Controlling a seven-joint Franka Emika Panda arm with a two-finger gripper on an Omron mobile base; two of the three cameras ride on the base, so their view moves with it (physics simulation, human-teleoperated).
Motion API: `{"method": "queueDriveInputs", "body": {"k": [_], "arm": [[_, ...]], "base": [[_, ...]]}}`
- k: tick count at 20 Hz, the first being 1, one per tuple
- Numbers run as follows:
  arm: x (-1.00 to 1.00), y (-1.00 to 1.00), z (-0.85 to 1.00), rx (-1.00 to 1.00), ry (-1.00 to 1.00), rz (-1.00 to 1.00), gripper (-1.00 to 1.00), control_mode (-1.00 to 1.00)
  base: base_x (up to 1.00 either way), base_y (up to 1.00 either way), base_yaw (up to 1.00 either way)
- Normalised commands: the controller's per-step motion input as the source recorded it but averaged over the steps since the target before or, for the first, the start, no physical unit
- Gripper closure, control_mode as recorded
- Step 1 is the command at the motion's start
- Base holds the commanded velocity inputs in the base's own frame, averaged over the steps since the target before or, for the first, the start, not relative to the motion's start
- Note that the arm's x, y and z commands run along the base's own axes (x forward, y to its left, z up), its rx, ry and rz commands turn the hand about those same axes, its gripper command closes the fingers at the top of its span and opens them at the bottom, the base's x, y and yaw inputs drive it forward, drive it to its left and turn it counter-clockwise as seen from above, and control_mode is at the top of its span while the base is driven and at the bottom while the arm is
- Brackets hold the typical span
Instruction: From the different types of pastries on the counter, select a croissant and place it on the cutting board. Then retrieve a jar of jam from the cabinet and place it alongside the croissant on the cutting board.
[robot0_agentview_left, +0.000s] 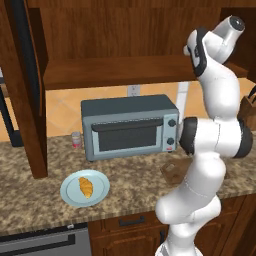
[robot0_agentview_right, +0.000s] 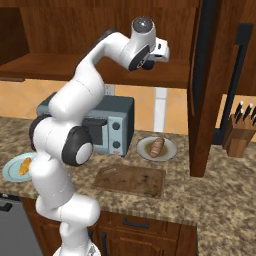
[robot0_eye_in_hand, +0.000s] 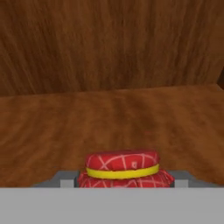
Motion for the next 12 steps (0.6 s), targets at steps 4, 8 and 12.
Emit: {"method": "queueDriveInputs", "body": {"k": [4, 8, 12], "arm": [[-1.0, 0.07, 0.0, 0.0, 0.01, 0.0, 1.0, -1.0], [-0.99, 0.15, 0.05, 0.0, 0.0, 0.0, 1.0, -1.0], [-0.96, 0.21, 0.27, 0.03, 0.0, 0.0, 1.0, -1.0]], "base": [[0.0, 0.0, 0.0], [0.0, 0.0, 0.0], [0.0, 0.0, 0.0]]}}
